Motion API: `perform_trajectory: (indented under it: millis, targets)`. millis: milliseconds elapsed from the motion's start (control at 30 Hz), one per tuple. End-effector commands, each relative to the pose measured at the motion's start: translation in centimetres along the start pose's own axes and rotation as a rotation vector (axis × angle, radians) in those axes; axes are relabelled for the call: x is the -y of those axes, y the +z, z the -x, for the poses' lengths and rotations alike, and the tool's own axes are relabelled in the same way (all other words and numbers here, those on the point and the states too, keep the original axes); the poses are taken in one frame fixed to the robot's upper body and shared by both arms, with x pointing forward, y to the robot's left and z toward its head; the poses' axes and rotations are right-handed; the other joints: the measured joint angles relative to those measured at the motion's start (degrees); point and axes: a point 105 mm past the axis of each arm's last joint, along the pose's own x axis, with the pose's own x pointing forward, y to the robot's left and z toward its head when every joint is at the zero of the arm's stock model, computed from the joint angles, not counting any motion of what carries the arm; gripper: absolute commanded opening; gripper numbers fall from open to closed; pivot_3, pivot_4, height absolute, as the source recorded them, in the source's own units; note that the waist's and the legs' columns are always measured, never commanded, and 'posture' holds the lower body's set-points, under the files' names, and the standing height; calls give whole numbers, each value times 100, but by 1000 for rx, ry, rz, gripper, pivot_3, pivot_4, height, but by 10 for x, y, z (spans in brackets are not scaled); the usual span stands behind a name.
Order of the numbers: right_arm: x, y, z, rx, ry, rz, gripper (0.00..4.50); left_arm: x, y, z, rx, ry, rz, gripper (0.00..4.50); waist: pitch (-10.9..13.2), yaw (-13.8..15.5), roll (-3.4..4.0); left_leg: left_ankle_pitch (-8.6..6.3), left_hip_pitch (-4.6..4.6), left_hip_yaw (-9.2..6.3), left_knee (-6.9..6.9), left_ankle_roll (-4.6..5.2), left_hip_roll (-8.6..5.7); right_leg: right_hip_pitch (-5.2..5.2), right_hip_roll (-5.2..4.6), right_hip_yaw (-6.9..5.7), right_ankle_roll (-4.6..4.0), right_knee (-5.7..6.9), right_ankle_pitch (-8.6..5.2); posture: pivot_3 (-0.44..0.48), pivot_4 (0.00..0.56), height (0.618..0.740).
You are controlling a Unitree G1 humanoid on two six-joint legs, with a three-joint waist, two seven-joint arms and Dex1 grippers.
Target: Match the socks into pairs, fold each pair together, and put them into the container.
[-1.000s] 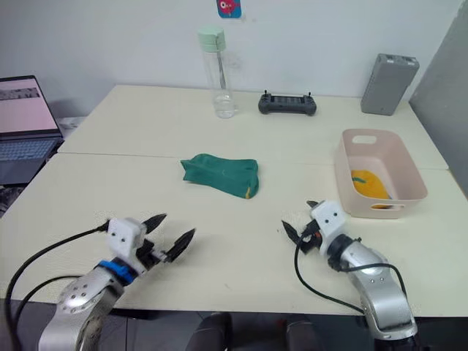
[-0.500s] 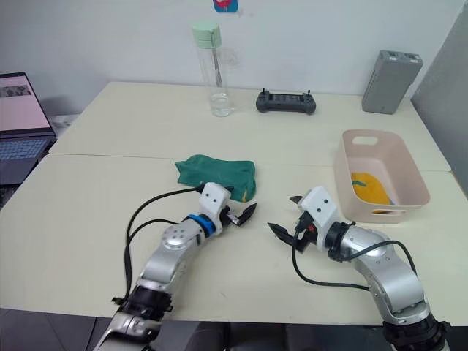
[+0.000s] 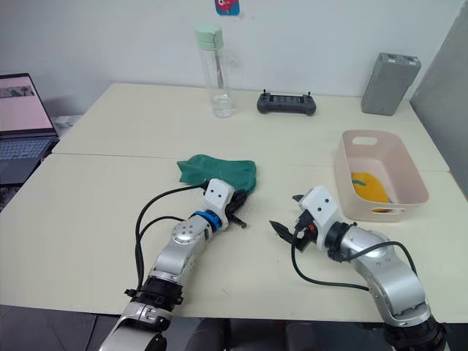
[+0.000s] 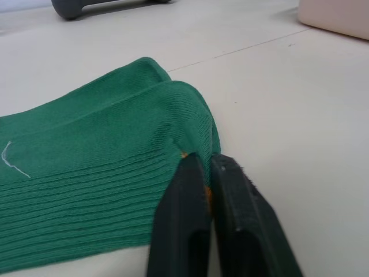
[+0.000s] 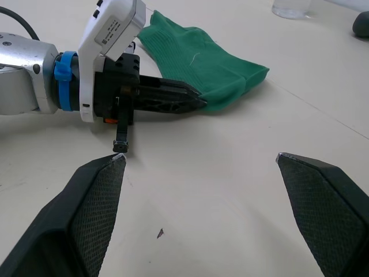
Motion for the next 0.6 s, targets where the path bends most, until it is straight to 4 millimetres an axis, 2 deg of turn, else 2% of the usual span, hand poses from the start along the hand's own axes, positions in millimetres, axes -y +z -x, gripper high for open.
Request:
perform_trajectory:
  millis: [33, 133, 267, 333, 433, 600]
  targets:
    - [0, 14, 2, 52, 2, 31, 4500, -7, 18, 2, 63, 23, -7, 17, 0, -3, 0, 0, 0, 0, -1, 0, 0, 0, 0, 0, -1, 0, -1, 0, 150, 740]
    - [-2, 15, 0, 60, 17, 29, 4500, -8, 27, 13, 102, 3, 18, 17, 0, -27, 0, -1, -2, 1, -3, 0, 0, -2, 0, 0, -4, 0, -2, 0, 150, 740]
    - [-3, 19, 0, 74, 31, 28, 4500, -1, 40, 43, 130, -97, 23, 17, 1, -64, 0, -1, -1, 1, -17, -1, 3, -4, 1, -1, -12, -1, -3, 0, 150, 740]
    - [-4, 22, 1, 86, 44, 25, 4500, 11, 43, 60, 106, -197, 42, 17, 1, -62, 0, -1, 2, 0, -27, -1, 4, -4, 0, -2, -18, 0, -6, 0, 150, 740]
    - [-11, 25, 4, 83, 119, 23, 4500, 32, 36, 76, 23, -326, -2, 17, 1, -59, 0, -1, 2, 0, -28, -1, 5, -6, -1, -4, -19, 0, -10, 0, 150, 740]
    - [-18, 27, 15, 42, 211, 21, 4500, 76, 30, 71, -40, -516, 65, 17, 3, 2, -3, 0, 0, 6, -16, -1, -3, -1, -13, -1, -46, -6, -27, 0, 150, 740]
